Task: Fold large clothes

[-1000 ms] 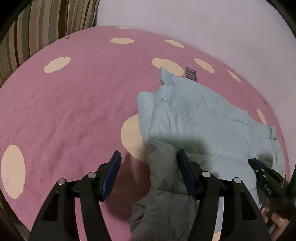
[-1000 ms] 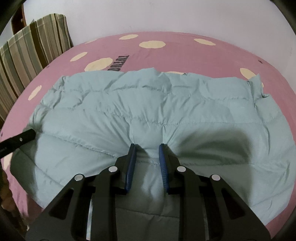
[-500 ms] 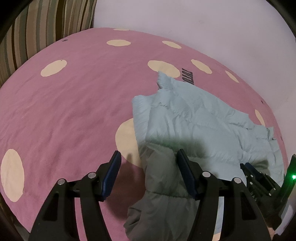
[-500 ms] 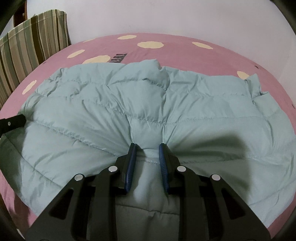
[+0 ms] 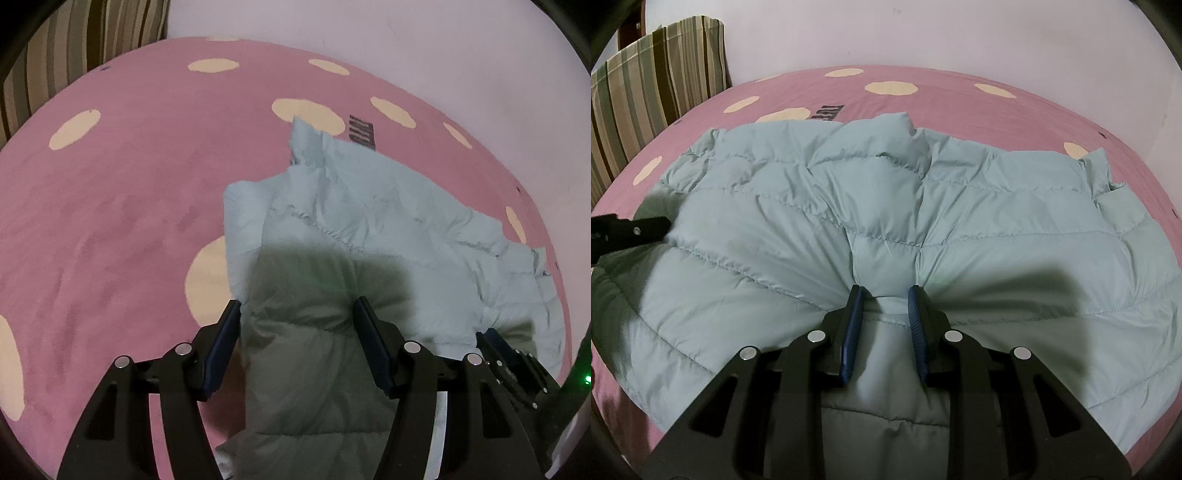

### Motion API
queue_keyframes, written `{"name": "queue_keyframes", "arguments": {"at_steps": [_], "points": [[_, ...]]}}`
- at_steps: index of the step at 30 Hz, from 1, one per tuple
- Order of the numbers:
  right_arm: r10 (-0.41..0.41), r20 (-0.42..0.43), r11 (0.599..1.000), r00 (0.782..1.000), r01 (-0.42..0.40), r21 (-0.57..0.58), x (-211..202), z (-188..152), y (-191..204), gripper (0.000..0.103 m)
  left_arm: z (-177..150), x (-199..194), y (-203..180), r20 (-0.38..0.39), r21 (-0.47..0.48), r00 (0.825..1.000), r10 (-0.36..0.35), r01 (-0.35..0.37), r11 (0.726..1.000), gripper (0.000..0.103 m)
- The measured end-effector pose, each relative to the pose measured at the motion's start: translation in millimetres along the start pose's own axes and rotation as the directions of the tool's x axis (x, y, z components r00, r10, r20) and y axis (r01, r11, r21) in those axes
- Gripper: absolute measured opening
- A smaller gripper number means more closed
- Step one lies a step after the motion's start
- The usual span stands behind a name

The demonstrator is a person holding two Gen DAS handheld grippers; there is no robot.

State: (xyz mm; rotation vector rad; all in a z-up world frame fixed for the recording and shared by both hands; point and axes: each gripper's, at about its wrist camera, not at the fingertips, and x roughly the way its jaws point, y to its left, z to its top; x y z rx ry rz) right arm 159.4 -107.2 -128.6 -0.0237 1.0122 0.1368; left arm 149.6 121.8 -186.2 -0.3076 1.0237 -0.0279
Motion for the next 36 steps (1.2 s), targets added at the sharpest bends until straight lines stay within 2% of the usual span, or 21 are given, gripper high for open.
{"name": "queue_keyframes", "arguments": {"at_steps": [5,7,10,15,20,23,26,28,31,36], "points": [[-0.001,0.0,1.0,1.0,0.001,0.001,0,0,0,0.025,-3,17,1,-0.03,-0.002,0.999,-0.022,0.022,1.0,0.06],[-0.001,0.001,1.0,1.0,0.001,-0.001,1,0,-1,0.025,-3,19,-1,-0.03,0.008,0.999,-0.038,0.039,0.999,0.042],[-0.002,0.003,1.0,1.0,0.002,-0.002,1,0,-1,0.025,-3,15,-5,-0.027,0.008,0.998,-0.06,0.06,0.998,0.023],[-0.004,0.004,1.0,1.0,0.004,-0.005,1,-1,-1,0.025,-6,-1,-21,0.014,0.027,1.0,0.0,0.0,1.0,0.012],[-0.004,0.004,1.0,1.0,0.004,-0.002,1,0,-1,0.025,-5,-29,-41,0.083,0.036,0.995,0.05,-0.053,0.998,0.01],[-0.011,0.018,1.0,1.0,0.011,-0.013,-3,1,0,0.025,-7,-47,-58,0.137,0.064,0.986,0.092,-0.101,0.993,0.01],[-0.005,0.031,1.0,1.0,0.004,0.01,-16,3,-6,0.034,-8,-59,-72,0.173,0.079,0.978,0.113,-0.128,0.989,0.01],[-0.019,0.062,1.0,0.998,0.018,0.025,-30,5,-15,0.047,-8,-64,-81,0.188,0.093,0.975,0.12,-0.14,0.986,0.01],[-0.054,0.098,0.998,0.994,0.05,0.045,-50,7,-38,0.047,-9,-75,-100,0.213,0.127,0.969,0.128,-0.157,0.979,0.01],[-0.118,0.095,0.989,0.988,0.109,0.099,-69,3,-86,0.047,-12,-81,-145,0.237,0.183,0.964,0.119,-0.165,0.969,0.01]]}}
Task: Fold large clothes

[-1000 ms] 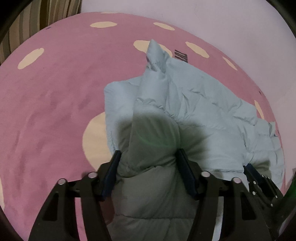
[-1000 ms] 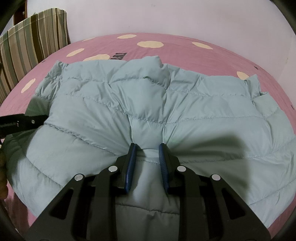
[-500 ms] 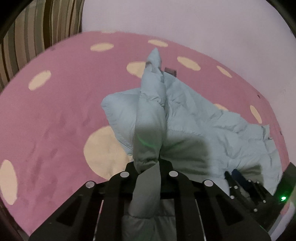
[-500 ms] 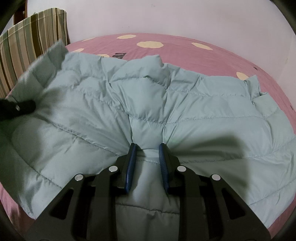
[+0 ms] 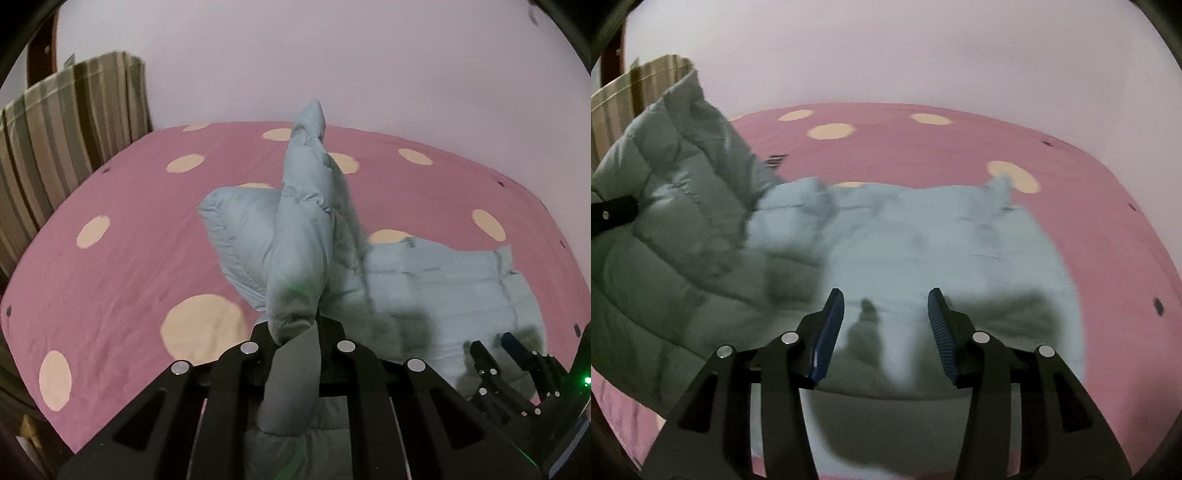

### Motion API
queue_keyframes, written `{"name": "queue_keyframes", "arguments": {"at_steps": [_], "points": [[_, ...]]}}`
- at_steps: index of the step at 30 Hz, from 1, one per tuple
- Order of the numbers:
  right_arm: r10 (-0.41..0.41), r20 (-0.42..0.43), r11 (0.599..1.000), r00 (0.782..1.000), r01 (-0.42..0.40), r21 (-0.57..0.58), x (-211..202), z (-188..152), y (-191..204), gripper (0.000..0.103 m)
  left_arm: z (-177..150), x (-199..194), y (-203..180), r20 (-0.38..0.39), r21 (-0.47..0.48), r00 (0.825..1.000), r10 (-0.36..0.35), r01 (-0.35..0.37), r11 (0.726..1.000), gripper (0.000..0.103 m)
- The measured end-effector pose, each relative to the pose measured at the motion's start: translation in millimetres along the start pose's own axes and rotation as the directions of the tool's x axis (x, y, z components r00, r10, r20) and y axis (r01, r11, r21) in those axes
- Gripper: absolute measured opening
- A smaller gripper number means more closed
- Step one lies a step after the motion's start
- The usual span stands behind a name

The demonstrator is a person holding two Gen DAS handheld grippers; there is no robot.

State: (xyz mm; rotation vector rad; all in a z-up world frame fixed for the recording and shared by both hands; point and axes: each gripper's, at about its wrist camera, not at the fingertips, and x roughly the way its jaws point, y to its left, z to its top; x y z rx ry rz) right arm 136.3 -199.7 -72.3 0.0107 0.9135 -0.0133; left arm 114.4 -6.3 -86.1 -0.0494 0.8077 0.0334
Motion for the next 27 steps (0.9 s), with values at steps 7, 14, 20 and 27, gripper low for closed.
{"name": "queue_keyframes", "arguments": {"at_steps": [7,14,20,27], "points": [[-0.058,-0.008,0.995,0.998,0.058,0.08,-10,-13,-72,0.048,1,6,-76,-0.012,0.106,1.0,-0.021,0.022,0.994,0.01],[-0.088,-0.025,0.987,0.996,0.091,0.131,-10,-28,-120,0.048,-15,32,-145,-0.052,0.215,0.999,-0.009,0.02,0.976,0.01],[-0.084,-0.034,0.984,0.996,0.088,0.157,-6,-36,-141,0.055,-39,58,-186,-0.103,0.264,0.995,-0.01,0.037,0.964,0.01],[-0.079,-0.041,0.982,0.996,0.085,0.17,-5,-40,-146,0.055,-59,79,-206,-0.095,0.306,0.995,0.018,0.012,0.952,0.01]]}}
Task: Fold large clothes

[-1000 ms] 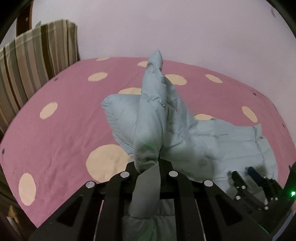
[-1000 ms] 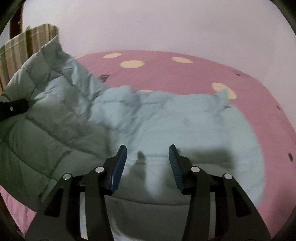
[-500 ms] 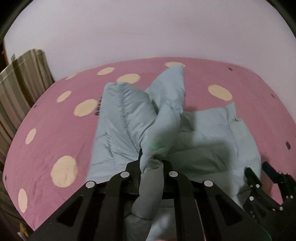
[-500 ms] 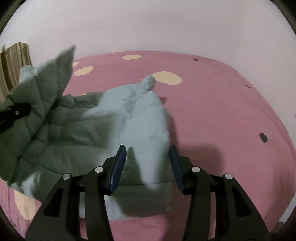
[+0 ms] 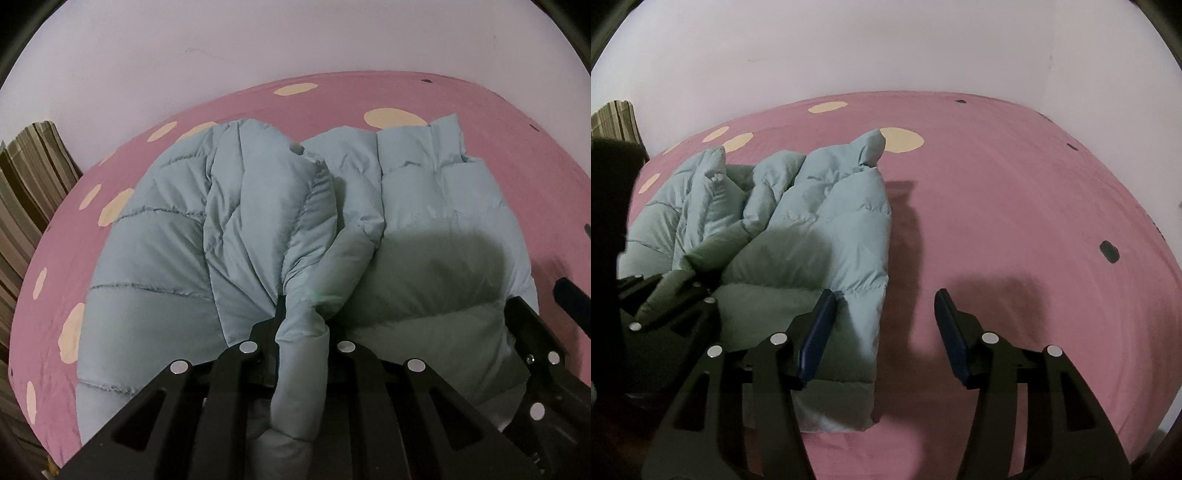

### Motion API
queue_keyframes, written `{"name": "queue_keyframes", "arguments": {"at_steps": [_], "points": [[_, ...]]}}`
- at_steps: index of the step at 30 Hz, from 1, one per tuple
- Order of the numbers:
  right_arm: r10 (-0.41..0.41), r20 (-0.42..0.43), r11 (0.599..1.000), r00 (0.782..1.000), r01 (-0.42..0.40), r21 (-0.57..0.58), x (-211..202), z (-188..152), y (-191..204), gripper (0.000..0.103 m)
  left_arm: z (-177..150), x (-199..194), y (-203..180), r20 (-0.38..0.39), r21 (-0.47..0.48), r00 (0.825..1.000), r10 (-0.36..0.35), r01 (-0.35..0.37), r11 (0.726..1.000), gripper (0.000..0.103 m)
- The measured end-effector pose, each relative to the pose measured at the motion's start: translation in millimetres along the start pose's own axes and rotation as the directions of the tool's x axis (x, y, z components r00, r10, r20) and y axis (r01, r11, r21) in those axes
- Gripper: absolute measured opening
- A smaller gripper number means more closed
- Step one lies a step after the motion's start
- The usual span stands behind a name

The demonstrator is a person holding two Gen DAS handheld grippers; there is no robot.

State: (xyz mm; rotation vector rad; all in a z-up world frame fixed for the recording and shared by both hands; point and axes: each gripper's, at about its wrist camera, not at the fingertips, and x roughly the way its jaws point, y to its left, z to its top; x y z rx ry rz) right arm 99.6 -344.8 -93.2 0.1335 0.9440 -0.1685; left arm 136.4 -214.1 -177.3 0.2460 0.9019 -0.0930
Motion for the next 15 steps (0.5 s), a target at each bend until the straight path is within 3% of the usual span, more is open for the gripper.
{"name": "queue_keyframes", "arguments": {"at_steps": [3,10,15], "points": [[-0.01,0.005,1.0,1.0,0.01,-0.007,-2,-1,3,0.055,-1,-7,7,0.006,-0.018,1.0,-0.024,0.024,1.0,0.012],[-0.04,0.021,0.999,0.999,0.04,-0.016,-13,1,10,0.056,-5,-39,6,0.044,-0.018,0.997,-0.071,0.072,0.997,0.036],[-0.054,0.034,0.998,0.998,0.055,-0.014,-24,1,11,0.056,-12,-83,18,0.123,-0.025,0.984,-0.126,0.13,0.991,0.045]]}}
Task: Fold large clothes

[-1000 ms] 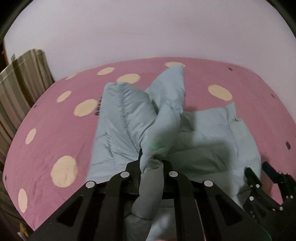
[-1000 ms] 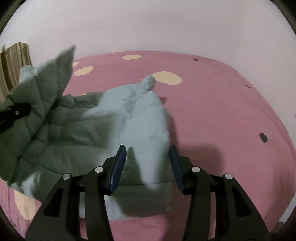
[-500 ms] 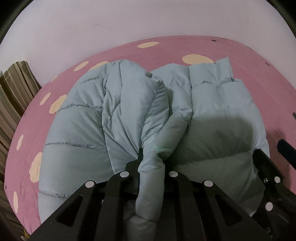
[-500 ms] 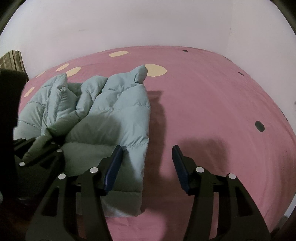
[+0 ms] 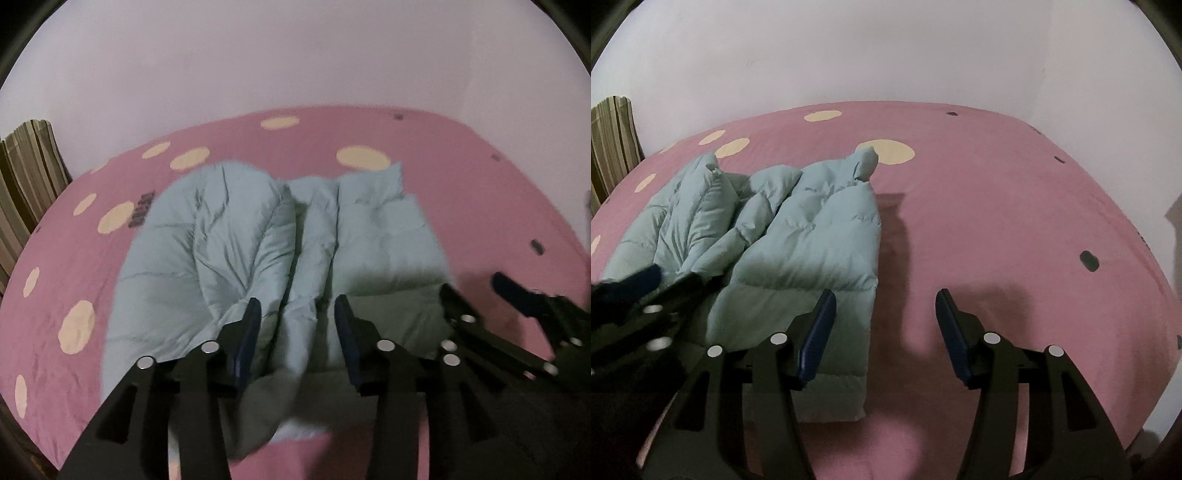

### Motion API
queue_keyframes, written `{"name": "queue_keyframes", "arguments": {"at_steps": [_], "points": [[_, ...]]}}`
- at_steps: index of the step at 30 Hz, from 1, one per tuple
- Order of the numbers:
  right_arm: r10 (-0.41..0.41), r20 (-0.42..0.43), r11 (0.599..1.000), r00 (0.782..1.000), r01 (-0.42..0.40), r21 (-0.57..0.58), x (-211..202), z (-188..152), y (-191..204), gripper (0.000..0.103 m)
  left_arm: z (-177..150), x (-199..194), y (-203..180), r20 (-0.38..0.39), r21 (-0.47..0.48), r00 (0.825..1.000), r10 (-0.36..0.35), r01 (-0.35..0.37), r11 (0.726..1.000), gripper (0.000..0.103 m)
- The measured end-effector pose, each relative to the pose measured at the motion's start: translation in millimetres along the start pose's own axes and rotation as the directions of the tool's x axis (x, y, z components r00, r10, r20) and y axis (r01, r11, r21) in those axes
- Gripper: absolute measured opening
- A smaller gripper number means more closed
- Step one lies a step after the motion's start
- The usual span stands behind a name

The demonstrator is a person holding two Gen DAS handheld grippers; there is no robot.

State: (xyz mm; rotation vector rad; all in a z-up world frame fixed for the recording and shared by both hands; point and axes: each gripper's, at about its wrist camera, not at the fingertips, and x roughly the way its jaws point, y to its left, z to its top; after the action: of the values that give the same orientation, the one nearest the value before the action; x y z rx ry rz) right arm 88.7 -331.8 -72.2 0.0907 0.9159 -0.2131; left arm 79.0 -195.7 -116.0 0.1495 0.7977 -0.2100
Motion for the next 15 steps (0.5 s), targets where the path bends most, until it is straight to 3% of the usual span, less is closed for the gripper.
{"name": "queue_keyframes", "arguments": {"at_steps": [6,9,12,15], "points": [[0.038,0.027,0.999,0.999,-0.038,0.007,-20,6,9,0.056,-1,-45,56,0.081,-0.095,0.996,0.034,-0.026,0.995,0.055],[0.098,0.035,0.995,0.995,-0.099,0.011,-27,13,22,0.063,-6,-52,98,0.095,-0.174,0.991,0.096,-0.078,0.982,0.061],[0.162,0.025,0.987,0.987,-0.162,0.012,-28,19,39,0.067,-13,-40,139,0.074,-0.219,0.981,0.18,-0.16,0.962,0.062],[0.227,-0.004,0.974,0.974,-0.227,0.011,-22,26,62,0.071,-25,-23,171,0.027,-0.273,0.979,0.204,-0.189,0.943,0.062]]}}
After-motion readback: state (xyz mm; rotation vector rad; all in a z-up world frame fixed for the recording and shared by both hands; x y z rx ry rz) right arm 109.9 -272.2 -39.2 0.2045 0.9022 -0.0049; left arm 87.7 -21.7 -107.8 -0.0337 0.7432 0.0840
